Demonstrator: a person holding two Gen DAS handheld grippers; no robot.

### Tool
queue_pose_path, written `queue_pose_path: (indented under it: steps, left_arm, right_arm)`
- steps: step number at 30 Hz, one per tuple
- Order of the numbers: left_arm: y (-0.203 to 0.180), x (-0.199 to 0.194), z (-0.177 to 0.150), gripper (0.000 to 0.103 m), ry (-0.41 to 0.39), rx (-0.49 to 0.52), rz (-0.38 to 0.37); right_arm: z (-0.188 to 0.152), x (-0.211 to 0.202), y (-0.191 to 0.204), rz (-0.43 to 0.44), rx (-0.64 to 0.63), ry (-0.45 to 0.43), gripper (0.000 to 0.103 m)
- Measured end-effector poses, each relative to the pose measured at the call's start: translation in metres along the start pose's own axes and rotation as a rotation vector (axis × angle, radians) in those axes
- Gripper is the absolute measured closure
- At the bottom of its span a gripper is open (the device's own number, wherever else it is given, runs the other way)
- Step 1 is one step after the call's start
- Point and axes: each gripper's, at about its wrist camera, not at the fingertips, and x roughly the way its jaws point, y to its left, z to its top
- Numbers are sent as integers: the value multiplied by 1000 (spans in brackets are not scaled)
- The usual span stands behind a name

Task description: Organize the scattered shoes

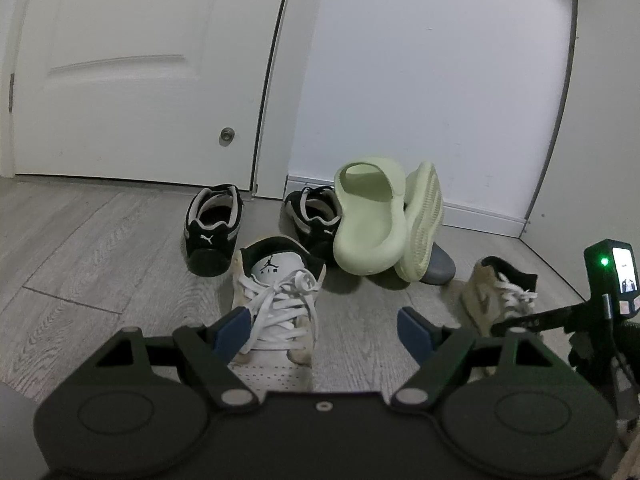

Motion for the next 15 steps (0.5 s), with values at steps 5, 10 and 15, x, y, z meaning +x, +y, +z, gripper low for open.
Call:
queue_pose_path:
  steps: [5, 10, 15]
  left_arm:
    - [2, -1, 1, 22, -11, -13, 9]
    - [13, -5, 7, 21, -29, -68, 68]
    - [46, -27, 21, 20, -143, -219, 179]
  right_arm:
    - [3, 4, -27, -57, 8, -27, 21]
    - [-1, -19, -10, -151, 7, -128, 19]
    - [-13, -70, 64, 17, -56, -326, 1]
